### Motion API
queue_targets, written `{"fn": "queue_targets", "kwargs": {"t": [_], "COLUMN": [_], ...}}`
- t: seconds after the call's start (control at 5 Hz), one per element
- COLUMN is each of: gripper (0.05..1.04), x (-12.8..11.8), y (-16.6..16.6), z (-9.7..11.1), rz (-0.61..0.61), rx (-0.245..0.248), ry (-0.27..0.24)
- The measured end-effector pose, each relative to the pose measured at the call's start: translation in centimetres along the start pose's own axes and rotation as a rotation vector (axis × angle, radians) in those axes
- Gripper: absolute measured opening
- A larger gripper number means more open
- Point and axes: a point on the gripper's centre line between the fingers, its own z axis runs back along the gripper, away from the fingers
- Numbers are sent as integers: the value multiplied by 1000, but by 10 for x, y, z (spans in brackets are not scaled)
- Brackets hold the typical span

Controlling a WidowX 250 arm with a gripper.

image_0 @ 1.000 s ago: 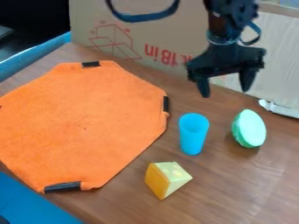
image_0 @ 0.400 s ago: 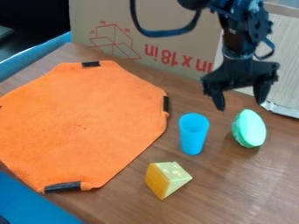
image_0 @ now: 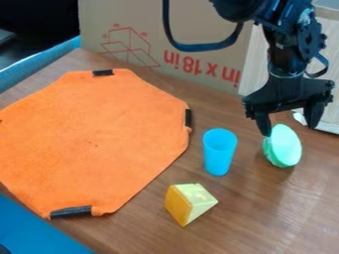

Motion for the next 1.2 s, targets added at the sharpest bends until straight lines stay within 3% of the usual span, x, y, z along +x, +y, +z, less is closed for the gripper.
{"fn": "queue_targets", "kwargs": {"t": [0.4,0.8,1.0,1.2], "gripper": [999,968,737,688], "x": [-12,-17,-12,-15], "y": [5,20,22,29], "z": [-20,-45,-48,-47], "rz": [-16,-13,17,37], "rx": [39,110,112,119], "ry": [1,8,-1,16]}}
